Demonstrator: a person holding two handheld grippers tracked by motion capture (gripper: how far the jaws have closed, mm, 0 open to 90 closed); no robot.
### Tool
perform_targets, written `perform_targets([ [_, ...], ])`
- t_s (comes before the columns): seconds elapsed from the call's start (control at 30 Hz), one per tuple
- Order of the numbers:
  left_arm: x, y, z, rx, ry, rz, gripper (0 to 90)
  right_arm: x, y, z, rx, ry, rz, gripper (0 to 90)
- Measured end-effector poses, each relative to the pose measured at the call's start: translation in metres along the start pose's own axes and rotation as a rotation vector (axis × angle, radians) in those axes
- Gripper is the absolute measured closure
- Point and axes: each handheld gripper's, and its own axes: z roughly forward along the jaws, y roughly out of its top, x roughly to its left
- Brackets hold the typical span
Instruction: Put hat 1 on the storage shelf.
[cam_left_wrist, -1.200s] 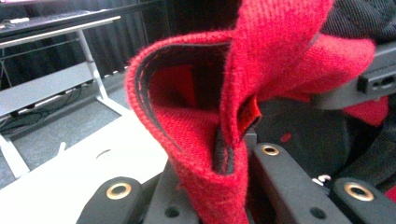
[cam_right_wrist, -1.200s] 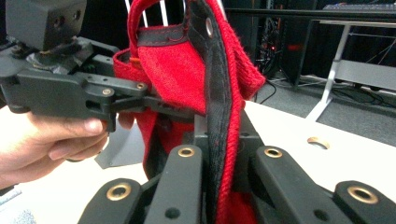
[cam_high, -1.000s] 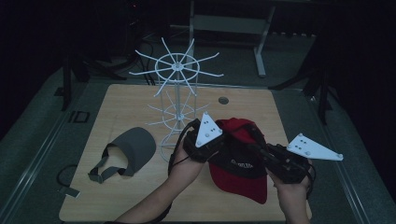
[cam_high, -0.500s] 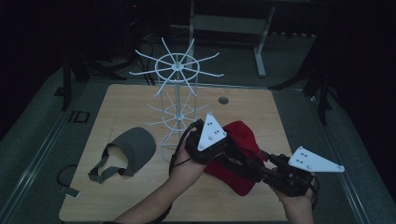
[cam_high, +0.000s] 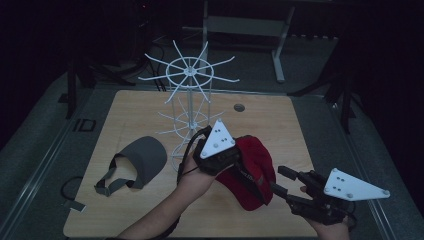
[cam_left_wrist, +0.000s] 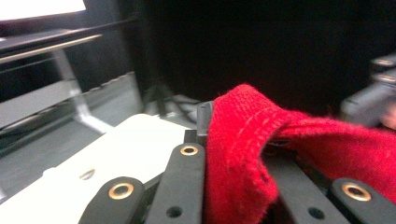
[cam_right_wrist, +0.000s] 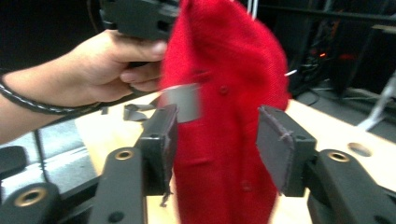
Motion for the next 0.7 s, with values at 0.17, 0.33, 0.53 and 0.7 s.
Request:
perform_targets([
  [0.17,0.002,-0.001,-0.004,-0.006,-0.062,0.015,88.0,-0.009,0.006,0.005,0.014,-0.046,-0.014,55.3],
  [0.33,0.007,-0.002,-0.005,0.002,-0.102,0.004,88.0,-0.010,0.011,0.021,0.033,-0.035,-0.057,54.8],
  [0.53,0.004,-0.002,-0.004,0.007,-0.127,0.006,87.9,-0.007,0.014,0.036,0.056,-0.007,-0.098,60.9],
  [0.7,0.006,-0.002,-0.004,0.001,-0.141,-0.004,87.9,-0.006,0.015,0.034,0.043,-0.011,-0.120,81.8],
])
